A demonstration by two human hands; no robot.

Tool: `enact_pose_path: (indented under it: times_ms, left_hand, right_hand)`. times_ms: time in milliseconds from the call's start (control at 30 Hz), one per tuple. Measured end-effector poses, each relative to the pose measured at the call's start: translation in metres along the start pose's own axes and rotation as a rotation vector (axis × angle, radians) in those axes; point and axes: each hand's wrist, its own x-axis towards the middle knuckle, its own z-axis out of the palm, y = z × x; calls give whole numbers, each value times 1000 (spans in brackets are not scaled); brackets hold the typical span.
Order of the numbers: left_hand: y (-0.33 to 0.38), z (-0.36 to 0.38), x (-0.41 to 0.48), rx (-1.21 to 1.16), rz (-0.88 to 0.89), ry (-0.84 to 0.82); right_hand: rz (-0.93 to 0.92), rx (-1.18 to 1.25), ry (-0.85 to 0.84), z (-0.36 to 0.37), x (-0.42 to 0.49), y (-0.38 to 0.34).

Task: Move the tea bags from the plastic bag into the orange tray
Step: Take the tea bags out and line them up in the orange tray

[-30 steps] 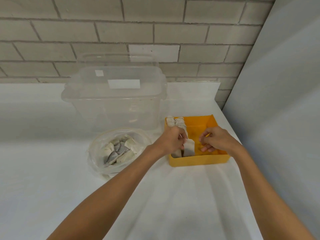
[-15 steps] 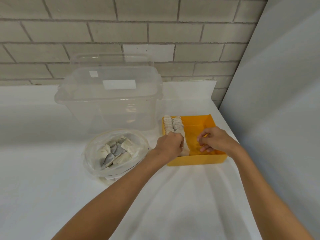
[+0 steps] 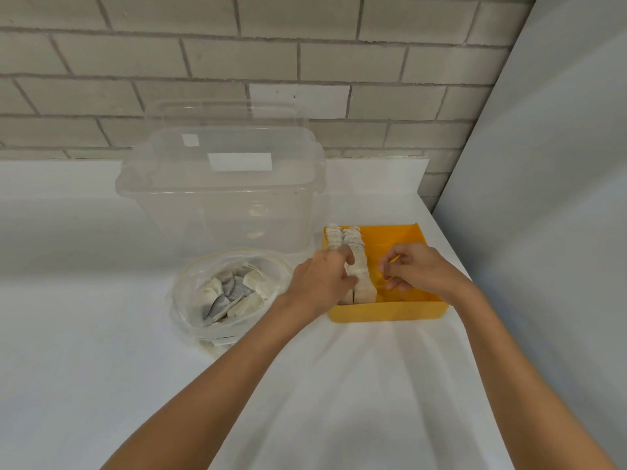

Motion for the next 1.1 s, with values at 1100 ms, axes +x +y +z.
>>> enact_pose_path:
  times_ms: [1100]
  left_hand:
    - [-179,-59,-88,-275,-253,121]
  right_hand:
    - [-324,-378,-128,196,25,-100]
